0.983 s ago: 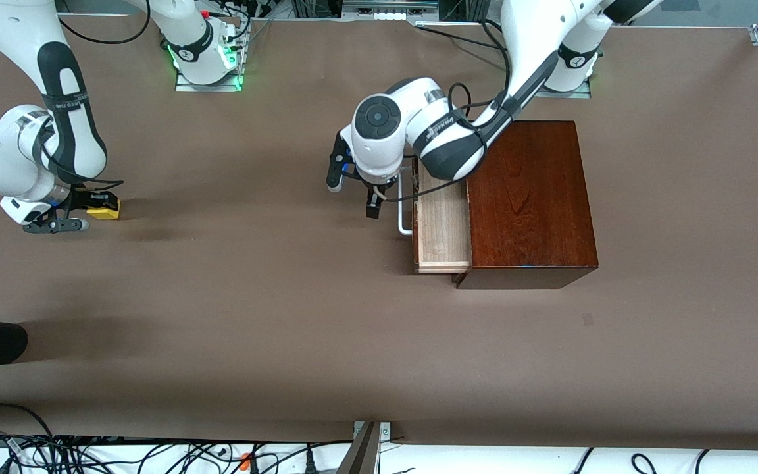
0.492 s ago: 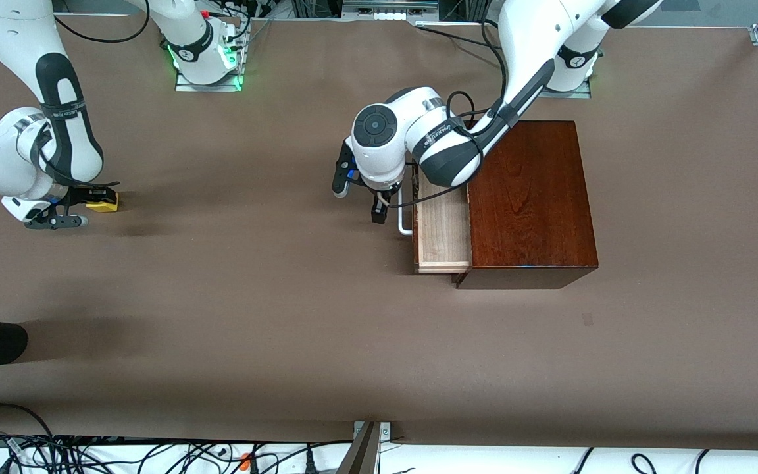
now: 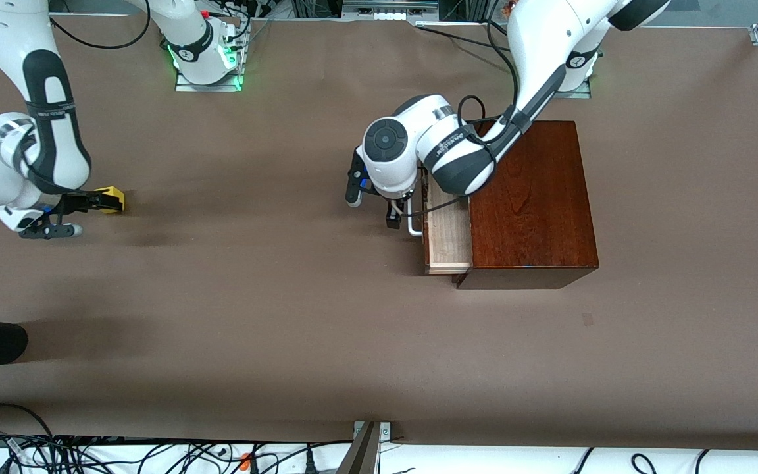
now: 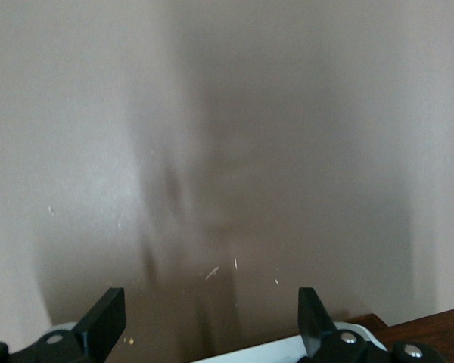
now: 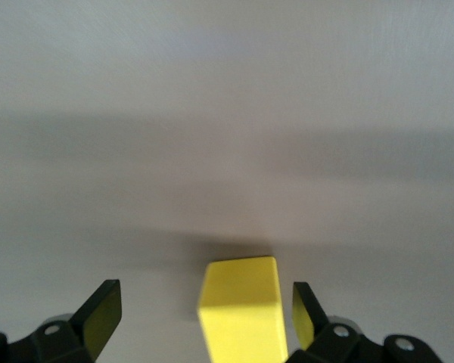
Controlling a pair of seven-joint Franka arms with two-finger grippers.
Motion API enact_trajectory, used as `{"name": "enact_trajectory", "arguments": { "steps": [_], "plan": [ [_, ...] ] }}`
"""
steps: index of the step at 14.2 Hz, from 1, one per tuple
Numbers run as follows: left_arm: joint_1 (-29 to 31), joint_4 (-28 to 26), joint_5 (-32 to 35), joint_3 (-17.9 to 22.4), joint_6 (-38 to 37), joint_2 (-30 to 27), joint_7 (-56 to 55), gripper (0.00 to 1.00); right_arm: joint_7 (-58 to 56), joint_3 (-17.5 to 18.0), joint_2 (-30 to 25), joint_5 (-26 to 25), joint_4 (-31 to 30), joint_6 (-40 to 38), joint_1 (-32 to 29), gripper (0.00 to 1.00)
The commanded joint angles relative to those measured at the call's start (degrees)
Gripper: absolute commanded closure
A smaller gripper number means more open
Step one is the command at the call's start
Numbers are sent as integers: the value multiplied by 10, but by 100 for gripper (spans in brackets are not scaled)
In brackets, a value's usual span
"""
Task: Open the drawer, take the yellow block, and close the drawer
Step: 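Push the drawer shut with the left gripper while the right gripper lowers the cube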
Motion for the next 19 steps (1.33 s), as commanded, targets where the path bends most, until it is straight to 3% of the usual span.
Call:
{"name": "enact_trajectory", "arguments": {
  "steps": [1,7,9,16,17,19],
  "plan": [
    [30,-8,15,2,-37,-16,15,0,38,1,-24,8,81,-97,1,0],
    [68,-8,15,1,-55,-24,15,0,108,0,-24,-7,254,-253,14,0],
    [73,-9,15,1,-58,-28,15,0,108,-3,-47,-11,259,-265,27,0],
    [71,-3,5,-4,-65,-42,5,0,205,2,-152,-112,259,-301,86,0],
    [72,-2,4,-4,-66,-51,5,0,226,14,-162,-124,259,-313,85,0],
    [74,2,-40,-3,-67,-71,-14,0,262,71,-191,-168,258,-323,60,0]
  ]
}}
